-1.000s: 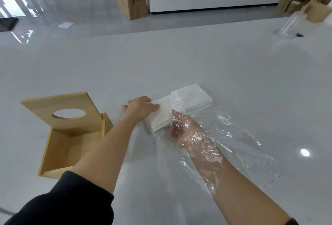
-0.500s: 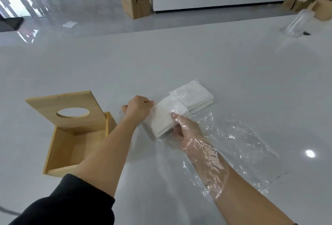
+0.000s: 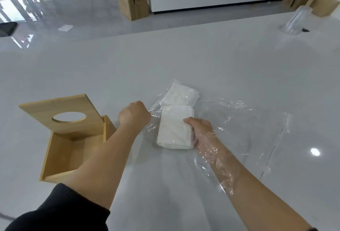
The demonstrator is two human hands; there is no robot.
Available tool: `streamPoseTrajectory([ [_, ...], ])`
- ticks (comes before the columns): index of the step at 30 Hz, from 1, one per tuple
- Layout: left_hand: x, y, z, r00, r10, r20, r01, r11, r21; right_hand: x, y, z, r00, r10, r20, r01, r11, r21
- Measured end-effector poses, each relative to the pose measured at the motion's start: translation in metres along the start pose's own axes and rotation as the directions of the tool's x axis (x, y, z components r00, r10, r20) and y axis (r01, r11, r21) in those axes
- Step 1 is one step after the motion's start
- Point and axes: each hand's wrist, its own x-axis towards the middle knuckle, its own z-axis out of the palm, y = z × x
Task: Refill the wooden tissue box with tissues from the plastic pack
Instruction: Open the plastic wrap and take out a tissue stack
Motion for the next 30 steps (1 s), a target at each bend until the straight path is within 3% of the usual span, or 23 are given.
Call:
streamPoseTrajectory([
  [6,-0.034,-0.001,0.005,0.985,0.102,0.136,-0.140,0.941,0.309,0.002,-0.011,-0.018,0.983,0.001,0.185,0.036,0.980,-0.194],
  [10,-0.054,-0.016,0.019,0.971,0.089,0.221,-0.180,0.882,0.435,-0.008,-0.021,-0.020,0.914,0.072,0.398,0.083,0.930,-0.358],
  [17,-0.071,-0.040,0.031,0.959,-0.024,0.283,-0.106,0.895,0.434,-0.023,-0.023,-0.033,0.853,0.033,0.520,0.200,0.901,-0.386],
  [22,-0.077,-0.039,0.038,0.956,-0.074,0.283,-0.050,0.911,0.409,-0.028,-0.031,-0.043,0.798,0.099,0.594,0.041,0.975,-0.219],
  [26,-0.081,-0.036,0.040,0.965,-0.090,0.245,-0.018,0.914,0.406,-0.024,-0.037,-0.053,0.798,0.145,0.585,0.002,0.970,-0.243],
  [28,-0.081,-0.034,0.038,0.968,-0.107,0.227,0.004,0.910,0.415,-0.021,-0.036,-0.055,0.813,0.132,0.567,0.047,0.956,-0.290],
  [30,-0.079,-0.033,0.032,0.972,-0.118,0.203,0.019,0.901,0.432,-0.022,-0.036,-0.051,0.853,0.052,0.519,0.210,0.877,-0.433],
])
